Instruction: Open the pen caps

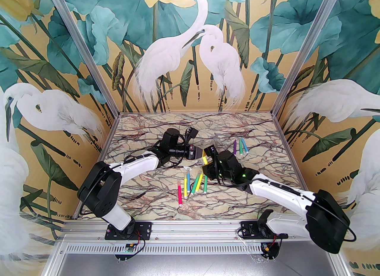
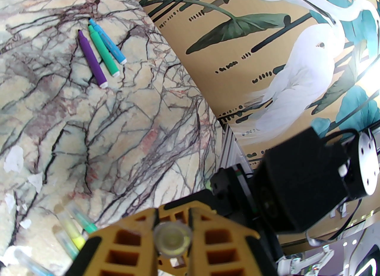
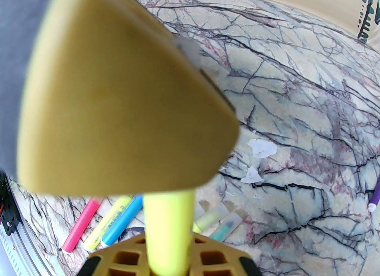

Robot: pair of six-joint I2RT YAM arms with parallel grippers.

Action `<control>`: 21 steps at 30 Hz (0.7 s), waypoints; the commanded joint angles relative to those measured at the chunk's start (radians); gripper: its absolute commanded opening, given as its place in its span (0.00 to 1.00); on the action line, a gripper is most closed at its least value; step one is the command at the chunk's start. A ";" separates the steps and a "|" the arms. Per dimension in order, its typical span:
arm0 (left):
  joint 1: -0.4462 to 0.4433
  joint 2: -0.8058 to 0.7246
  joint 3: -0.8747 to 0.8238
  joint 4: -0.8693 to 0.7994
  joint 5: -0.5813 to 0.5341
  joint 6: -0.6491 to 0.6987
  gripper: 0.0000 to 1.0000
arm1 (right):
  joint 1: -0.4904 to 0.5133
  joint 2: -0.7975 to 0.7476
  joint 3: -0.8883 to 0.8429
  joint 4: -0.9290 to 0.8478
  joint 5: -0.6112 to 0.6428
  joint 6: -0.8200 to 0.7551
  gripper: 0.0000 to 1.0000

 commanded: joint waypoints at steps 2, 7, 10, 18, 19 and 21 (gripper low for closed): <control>0.092 0.004 0.050 -0.011 -0.145 -0.017 0.00 | 0.002 -0.029 -0.045 -0.137 0.009 -0.016 0.00; 0.107 0.002 0.061 -0.004 -0.148 -0.045 0.00 | 0.002 -0.017 -0.049 -0.123 -0.005 -0.011 0.00; 0.125 0.001 0.054 0.019 -0.135 -0.081 0.00 | 0.002 -0.007 -0.048 -0.119 -0.017 -0.012 0.00; 0.164 -0.015 0.037 0.013 -0.134 -0.090 0.00 | 0.002 0.018 -0.046 -0.110 -0.042 -0.023 0.00; 0.169 -0.015 0.040 0.013 -0.126 -0.091 0.00 | 0.002 0.023 -0.045 -0.113 -0.045 -0.026 0.00; 0.175 -0.016 0.052 -0.004 -0.121 -0.085 0.00 | 0.002 0.031 -0.042 -0.112 -0.053 -0.030 0.00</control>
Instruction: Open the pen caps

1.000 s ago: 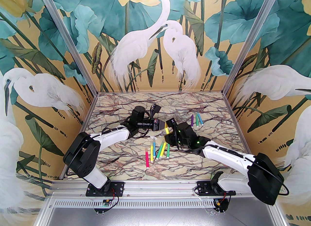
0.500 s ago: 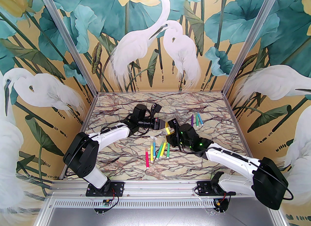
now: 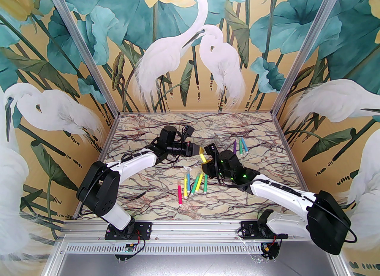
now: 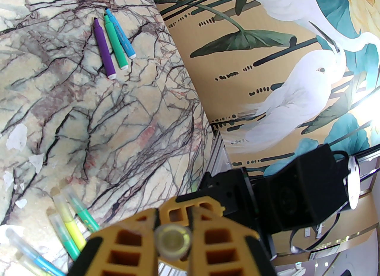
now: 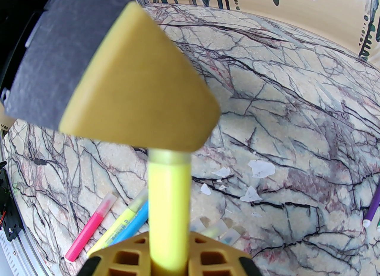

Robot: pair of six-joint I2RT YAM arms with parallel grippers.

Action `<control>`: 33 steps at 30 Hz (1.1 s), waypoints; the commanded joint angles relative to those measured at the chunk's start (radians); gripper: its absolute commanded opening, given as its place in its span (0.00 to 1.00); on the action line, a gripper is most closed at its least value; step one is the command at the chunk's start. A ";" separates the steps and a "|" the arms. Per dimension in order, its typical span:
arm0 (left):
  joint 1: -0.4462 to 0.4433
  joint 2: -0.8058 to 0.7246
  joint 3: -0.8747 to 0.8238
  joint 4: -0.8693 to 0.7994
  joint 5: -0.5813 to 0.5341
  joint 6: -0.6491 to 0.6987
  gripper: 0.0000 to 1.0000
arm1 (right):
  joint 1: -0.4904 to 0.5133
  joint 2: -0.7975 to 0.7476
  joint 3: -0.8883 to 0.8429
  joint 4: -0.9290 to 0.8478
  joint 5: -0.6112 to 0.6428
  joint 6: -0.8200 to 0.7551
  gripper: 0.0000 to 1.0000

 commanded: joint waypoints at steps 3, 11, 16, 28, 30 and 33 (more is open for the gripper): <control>0.128 -0.022 0.049 0.020 -0.167 0.033 0.00 | 0.002 0.022 -0.039 -0.191 -0.041 -0.015 0.00; 0.155 -0.036 0.074 -0.077 -0.193 0.085 0.00 | 0.003 0.001 -0.048 -0.180 0.007 -0.010 0.00; 0.155 -0.035 0.095 -0.243 -0.310 0.169 0.00 | -0.001 0.005 -0.030 -0.179 0.115 -0.001 0.00; 0.155 0.023 0.163 -0.549 -0.570 0.309 0.00 | -0.219 0.189 0.097 -0.183 0.216 0.122 0.00; 0.155 0.028 0.163 -0.570 -0.603 0.316 0.00 | -0.253 0.237 0.132 -0.197 0.236 0.132 0.00; 0.155 0.047 0.169 -0.604 -0.664 0.333 0.00 | -0.287 0.302 0.181 -0.212 0.270 0.141 0.00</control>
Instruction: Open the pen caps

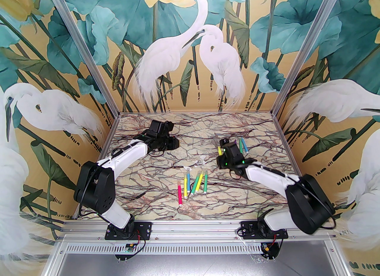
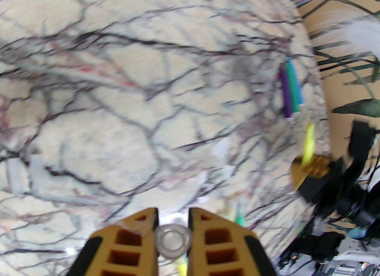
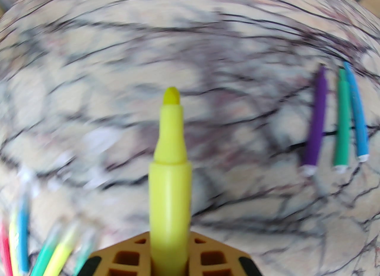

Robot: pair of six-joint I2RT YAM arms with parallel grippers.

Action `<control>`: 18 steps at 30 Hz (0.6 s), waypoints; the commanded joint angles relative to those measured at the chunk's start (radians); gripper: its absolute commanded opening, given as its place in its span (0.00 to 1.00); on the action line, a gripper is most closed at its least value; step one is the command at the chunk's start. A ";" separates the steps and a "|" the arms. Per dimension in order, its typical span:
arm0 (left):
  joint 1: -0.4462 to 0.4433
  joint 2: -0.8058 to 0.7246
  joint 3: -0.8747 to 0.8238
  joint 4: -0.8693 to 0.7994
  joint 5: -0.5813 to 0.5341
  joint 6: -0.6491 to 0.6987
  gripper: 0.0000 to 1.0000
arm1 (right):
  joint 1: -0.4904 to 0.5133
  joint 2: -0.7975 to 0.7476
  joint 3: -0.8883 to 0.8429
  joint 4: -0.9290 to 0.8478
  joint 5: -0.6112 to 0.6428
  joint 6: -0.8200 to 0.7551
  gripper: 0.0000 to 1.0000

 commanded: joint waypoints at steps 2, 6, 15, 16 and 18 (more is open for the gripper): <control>0.000 0.050 0.033 -0.105 -0.126 0.049 0.00 | -0.034 0.079 0.090 -0.034 0.075 0.041 0.00; 0.000 0.081 0.043 -0.120 -0.118 0.054 0.00 | -0.062 0.162 0.168 -0.053 0.118 0.042 0.00; 0.000 0.161 0.079 -0.164 -0.177 0.080 0.00 | -0.113 0.311 0.287 -0.090 0.152 0.047 0.00; 0.000 0.166 0.080 -0.166 -0.178 0.081 0.00 | -0.117 0.320 0.290 -0.089 0.151 0.051 0.00; 0.000 0.178 0.083 -0.164 -0.187 0.086 0.00 | -0.126 0.337 0.297 -0.087 0.146 0.059 0.00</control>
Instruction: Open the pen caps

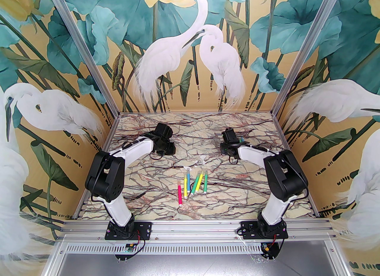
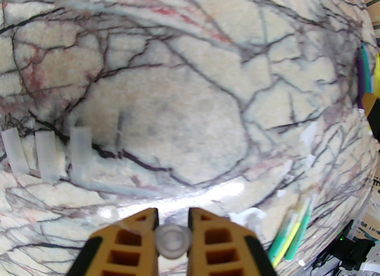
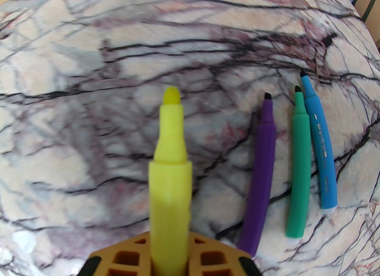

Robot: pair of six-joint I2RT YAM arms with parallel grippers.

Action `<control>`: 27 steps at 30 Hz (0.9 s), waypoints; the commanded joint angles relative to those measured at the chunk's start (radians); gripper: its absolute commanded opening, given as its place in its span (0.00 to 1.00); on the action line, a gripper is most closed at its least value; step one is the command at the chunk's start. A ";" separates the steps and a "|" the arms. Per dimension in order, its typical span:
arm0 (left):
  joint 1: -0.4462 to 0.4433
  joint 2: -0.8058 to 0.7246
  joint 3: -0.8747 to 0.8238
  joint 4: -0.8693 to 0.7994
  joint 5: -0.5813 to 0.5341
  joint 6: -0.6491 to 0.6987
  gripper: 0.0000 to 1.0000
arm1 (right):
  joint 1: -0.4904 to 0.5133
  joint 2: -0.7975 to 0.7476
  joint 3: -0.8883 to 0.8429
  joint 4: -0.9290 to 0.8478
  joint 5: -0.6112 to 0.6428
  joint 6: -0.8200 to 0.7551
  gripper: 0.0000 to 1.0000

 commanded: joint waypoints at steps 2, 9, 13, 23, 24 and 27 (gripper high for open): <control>0.000 0.040 0.035 -0.033 -0.058 0.032 0.00 | -0.017 0.038 0.029 -0.011 0.011 0.031 0.01; 0.000 0.111 0.095 -0.076 -0.139 0.059 0.00 | -0.040 0.073 0.043 0.005 -0.004 0.044 0.05; 0.000 0.127 0.109 -0.085 -0.146 0.063 0.01 | -0.045 0.099 0.062 -0.008 0.013 0.042 0.07; 0.000 0.144 0.104 -0.089 -0.151 0.079 0.06 | -0.047 0.125 0.087 -0.043 0.060 0.051 0.12; 0.000 0.147 0.105 -0.089 -0.149 0.079 0.07 | -0.048 0.126 0.088 -0.043 0.061 0.051 0.13; -0.001 0.149 0.106 -0.089 -0.145 0.081 0.09 | -0.047 0.128 0.091 -0.050 0.065 0.050 0.15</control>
